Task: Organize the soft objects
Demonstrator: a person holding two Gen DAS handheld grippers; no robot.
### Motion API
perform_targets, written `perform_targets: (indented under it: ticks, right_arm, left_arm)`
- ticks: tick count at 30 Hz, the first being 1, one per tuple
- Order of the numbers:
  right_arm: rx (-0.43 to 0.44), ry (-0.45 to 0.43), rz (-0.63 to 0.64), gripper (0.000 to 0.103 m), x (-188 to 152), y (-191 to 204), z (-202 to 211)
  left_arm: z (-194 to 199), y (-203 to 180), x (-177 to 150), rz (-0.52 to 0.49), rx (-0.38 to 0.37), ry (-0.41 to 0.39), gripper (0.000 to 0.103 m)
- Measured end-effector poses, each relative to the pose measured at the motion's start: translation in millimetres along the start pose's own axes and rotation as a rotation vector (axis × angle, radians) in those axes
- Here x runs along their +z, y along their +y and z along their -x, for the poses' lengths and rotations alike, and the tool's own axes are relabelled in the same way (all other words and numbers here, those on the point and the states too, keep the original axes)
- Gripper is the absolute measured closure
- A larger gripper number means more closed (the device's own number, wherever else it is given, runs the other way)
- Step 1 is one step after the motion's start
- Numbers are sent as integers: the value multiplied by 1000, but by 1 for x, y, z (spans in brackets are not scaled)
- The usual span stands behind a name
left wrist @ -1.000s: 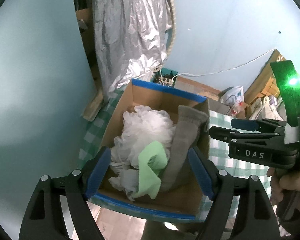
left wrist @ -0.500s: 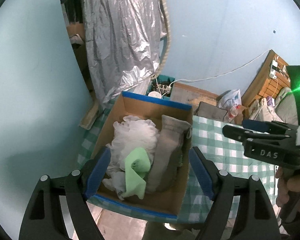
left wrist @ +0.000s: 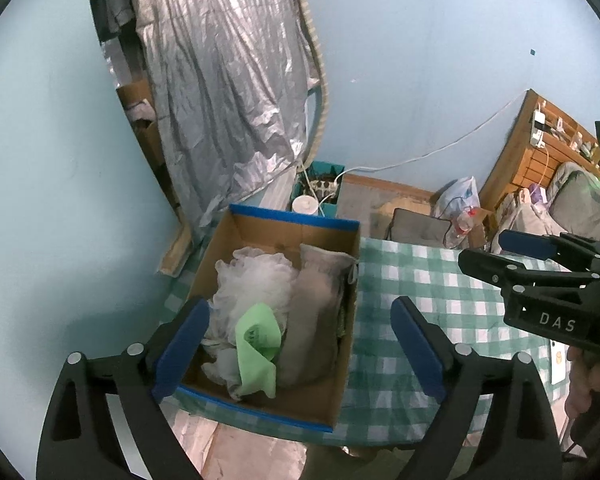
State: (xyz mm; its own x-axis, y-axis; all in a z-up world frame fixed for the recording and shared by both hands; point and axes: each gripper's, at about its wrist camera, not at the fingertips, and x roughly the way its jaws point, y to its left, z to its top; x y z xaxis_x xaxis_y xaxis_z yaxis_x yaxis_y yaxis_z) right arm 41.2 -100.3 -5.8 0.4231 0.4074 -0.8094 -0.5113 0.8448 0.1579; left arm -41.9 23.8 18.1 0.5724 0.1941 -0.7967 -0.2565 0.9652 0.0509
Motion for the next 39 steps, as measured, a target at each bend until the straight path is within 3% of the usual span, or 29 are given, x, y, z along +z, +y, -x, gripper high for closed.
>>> perform_targets:
  ticks: [6, 19, 39]
  right_arm:
    - [-15, -21, -31, 39, -5, -12, 15]
    - [-57, -63, -109, 39, -10, -34, 41]
    - [-69, -68, -133, 39, -18, -44, 51]
  left_arm:
    - [11, -14, 3, -49, 40, -38, 3]
    - [13, -39, 9, -103, 30, -24, 2]
    - [14, -37, 5, -65, 20, 10, 2]
